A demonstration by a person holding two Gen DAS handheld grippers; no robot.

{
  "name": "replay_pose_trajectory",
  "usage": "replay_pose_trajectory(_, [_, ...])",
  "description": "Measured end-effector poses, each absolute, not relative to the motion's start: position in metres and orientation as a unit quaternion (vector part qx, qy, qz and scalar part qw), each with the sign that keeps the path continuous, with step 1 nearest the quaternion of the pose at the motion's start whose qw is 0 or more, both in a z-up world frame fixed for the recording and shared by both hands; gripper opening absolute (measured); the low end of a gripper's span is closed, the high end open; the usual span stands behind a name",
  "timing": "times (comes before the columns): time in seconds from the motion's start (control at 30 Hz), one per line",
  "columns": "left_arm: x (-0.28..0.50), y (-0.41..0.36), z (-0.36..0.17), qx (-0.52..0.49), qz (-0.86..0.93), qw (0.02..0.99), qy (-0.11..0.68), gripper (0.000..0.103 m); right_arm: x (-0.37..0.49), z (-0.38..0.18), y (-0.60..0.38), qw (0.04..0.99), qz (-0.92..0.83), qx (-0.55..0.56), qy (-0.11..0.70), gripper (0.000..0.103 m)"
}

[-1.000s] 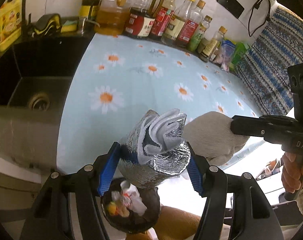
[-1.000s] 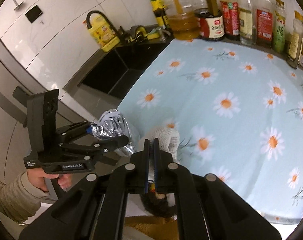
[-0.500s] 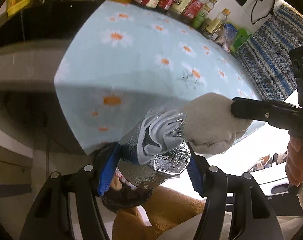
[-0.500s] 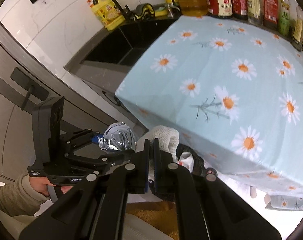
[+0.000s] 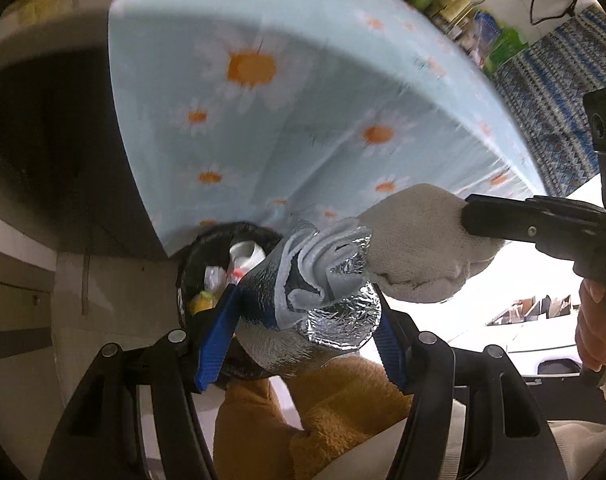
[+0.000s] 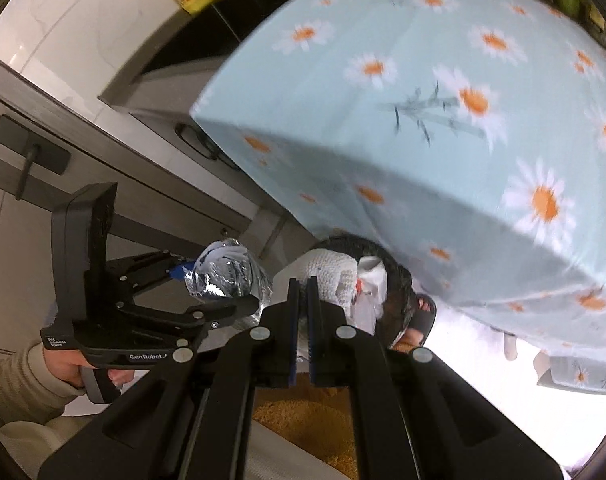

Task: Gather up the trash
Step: 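Carry the foil cup and white towel down over the trash bin, then open both tools to drop the foil cup and towel into the bin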

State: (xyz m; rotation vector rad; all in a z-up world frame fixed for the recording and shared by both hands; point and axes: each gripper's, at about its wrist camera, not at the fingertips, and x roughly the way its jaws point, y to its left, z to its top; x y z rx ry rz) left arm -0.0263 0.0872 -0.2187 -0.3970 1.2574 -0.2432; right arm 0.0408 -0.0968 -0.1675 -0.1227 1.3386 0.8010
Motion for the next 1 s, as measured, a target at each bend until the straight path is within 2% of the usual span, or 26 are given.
replay_pose_trajectory(0.5, [-0.038, 0.081, -0.291, -0.182, -0.095, 0.735, 0.646, 0.061, 0.039, -0.226, -0.102, 0.678, 0.328, -0.050, 0.656, 0.005])
replay_pose_trajectory(0.87, [-0.037, 0.078, -0.298, -0.186, -0.091, 0.731, 0.650, 0.062, 0.037, -0.233, -0.101, 0.677, 0.332, -0.049, 0.655, 0.006])
replay_pose_trajectory(0.93, [-0.037, 0.078, -0.300, -0.193, -0.087, 0.724, 0.657, 0.064, 0.038, -0.233, -0.102, 0.679, 0.329, -0.046, 0.654, 0.011])
replay_pose_trajectory(0.97, [-0.036, 0.079, -0.302, -0.197, -0.086, 0.721, 0.659, 0.066, 0.039, -0.233, -0.102, 0.679, 0.331, -0.041, 0.654, 0.024])
replay_pose_trajectory(1.0, [-0.036, 0.079, -0.302, -0.196, -0.085, 0.720, 0.660, 0.072, 0.040, -0.232, -0.102, 0.678, 0.334, -0.033, 0.654, 0.028])
